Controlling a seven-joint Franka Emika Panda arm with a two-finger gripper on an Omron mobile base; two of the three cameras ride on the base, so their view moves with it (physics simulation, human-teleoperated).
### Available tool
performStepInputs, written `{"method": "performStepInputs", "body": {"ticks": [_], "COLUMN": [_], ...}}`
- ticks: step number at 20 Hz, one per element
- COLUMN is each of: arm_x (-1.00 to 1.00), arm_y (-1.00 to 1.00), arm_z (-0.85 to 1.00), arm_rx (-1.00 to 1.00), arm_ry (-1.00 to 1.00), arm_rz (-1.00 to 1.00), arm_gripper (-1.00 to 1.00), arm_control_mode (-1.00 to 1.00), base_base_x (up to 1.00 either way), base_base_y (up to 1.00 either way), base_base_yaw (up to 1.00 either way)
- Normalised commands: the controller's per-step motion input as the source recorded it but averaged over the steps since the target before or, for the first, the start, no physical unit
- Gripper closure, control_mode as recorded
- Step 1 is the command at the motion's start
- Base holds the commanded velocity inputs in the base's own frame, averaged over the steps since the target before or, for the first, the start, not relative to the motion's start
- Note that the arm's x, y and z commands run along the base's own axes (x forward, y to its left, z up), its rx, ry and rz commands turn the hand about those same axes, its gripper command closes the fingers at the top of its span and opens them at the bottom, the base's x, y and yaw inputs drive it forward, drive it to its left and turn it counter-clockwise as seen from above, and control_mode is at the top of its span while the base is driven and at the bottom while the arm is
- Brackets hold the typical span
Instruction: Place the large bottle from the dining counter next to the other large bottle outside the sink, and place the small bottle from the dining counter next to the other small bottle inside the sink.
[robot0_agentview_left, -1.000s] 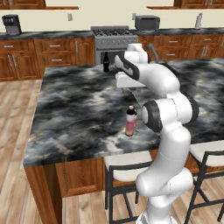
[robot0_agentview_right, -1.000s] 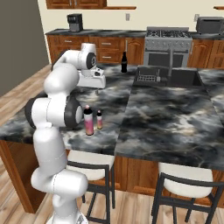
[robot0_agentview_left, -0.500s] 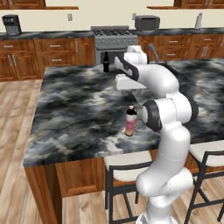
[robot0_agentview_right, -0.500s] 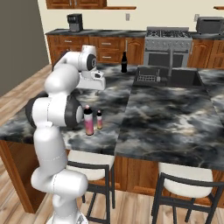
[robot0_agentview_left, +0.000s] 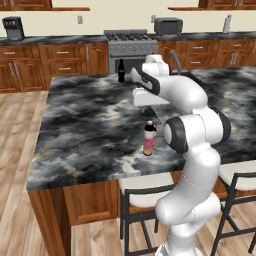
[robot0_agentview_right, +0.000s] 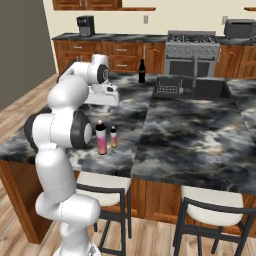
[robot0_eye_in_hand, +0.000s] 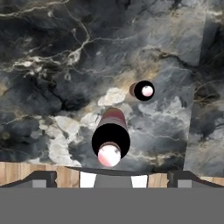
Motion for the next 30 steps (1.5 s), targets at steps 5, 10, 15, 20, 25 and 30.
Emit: {"method": "performStepInputs", "body": {"ticks": [5, 10, 15, 20, 25, 30], "arm_x": [0.0, 0.01, -0.01, 0.0, 0.0, 0.0], "arm_y": [0.06, 0.05, 0.02, 0.0, 0.0, 0.0], "arm_z": [-0.17, -0.22, -0.21, -0.11, -0.05, -0.1], "arm_rx": [0.0, 0.0, 0.0, 0.0, 0.0, 0.0], "arm_ry": [0.0, -0.03, -0.01, 0.0, 0.0, 0.01], "arm_rz": [0.02, 0.0, 0.0, 0.0, 0.0, 0.0], "arm_gripper": [-1.0, -1.0, -1.0, -1.0, -1.0, -1.0], "arm_control_mode": [-1.0, -1.0, -1.0, -1.0, -1.0, -1.0], "base_base_x": [0.0, 0.0, 0.0, 0.0, 0.0, 0.0], "base_base_y": [0.0, 0.0, 0.0, 0.0, 0.0, 0.0], "base_base_yaw": [0.0, 0.0, 0.0, 0.0, 0.0, 0.0]}}
